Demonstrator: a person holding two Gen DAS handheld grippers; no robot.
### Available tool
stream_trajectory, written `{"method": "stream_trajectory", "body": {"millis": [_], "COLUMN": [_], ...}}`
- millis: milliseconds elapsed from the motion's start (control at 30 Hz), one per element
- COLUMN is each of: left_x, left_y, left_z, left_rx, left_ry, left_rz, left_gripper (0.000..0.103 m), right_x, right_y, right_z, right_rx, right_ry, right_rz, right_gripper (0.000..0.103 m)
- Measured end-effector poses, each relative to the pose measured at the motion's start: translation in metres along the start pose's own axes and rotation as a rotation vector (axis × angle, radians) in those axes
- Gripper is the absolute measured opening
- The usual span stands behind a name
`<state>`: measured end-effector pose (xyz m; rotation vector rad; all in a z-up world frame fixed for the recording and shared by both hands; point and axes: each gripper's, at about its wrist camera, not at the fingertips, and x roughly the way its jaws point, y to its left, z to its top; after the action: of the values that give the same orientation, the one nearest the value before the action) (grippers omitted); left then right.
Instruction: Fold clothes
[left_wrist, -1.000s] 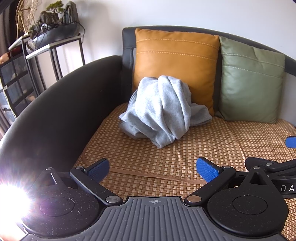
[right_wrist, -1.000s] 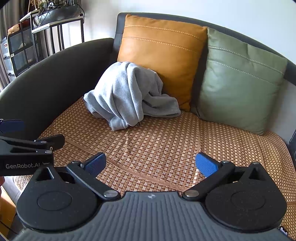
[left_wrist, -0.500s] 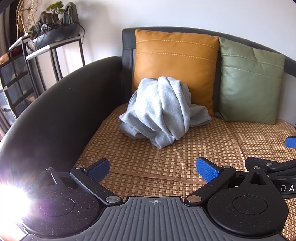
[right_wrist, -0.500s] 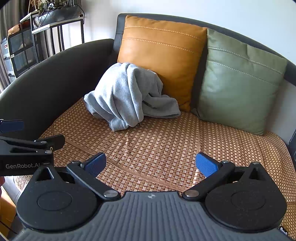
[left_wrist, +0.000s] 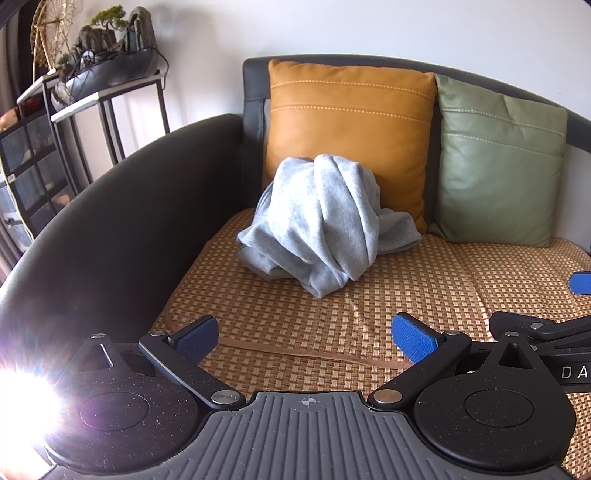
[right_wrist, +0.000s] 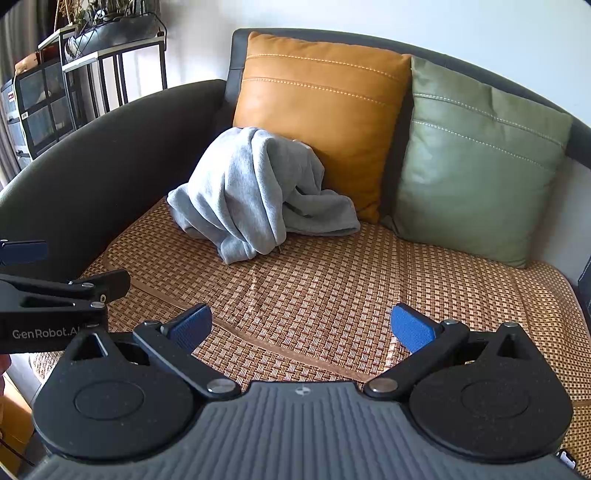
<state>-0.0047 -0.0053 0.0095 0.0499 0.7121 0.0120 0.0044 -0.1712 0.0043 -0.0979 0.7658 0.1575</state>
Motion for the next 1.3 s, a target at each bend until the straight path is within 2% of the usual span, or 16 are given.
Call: {"method": "stream_trajectory", "body": {"millis": [567, 700, 833, 1000, 1100, 1200, 1300], "left_x": [0.015, 0.029, 0.058, 0.106, 0.143, 0.189, 0.227], "left_y": [0.002, 0.008, 0.021, 0.035, 0.037, 0.036, 0.037], "left_z": [0.001, 0.004, 0.014, 0.031, 0.040, 0.048, 0.052], "left_rx": [-0.001, -0.027, -0.059, -0.070, -0.054, -0.044, -0.065], "left_ry": [0.013, 0.018, 0.020, 0.022, 0.022, 0.031, 0.059], "left_rz": [-0.010, -0.015, 0.001, 0.011, 0.005, -0.011, -0.046], "left_gripper": [0.103, 0.103, 0.103, 0.103, 0.103, 0.103, 0.098], "right_x": [0.011, 0.021, 0.034, 0.078, 0.119, 0.166, 0.209], "right_y": [-0.001, -0.003, -0.011, -0.021, -0.024, -0.024, -0.024], "right_z": [0.003, 0.005, 0.015, 0.040, 0.057, 0.073, 0.085], "right_rx": [-0.001, 0.006, 0.040, 0.109, 0.132, 0.127, 0.142], "right_ry": [0.010, -0.016, -0.084, -0.138, -0.165, -0.175, -0.165], "right_rz": [0.000, -0.003, 0.008, 0.070, 0.111, 0.156, 0.208], "right_gripper": [0.103, 0.103, 0.103, 0.103, 0.103, 0.098, 0.095]}}
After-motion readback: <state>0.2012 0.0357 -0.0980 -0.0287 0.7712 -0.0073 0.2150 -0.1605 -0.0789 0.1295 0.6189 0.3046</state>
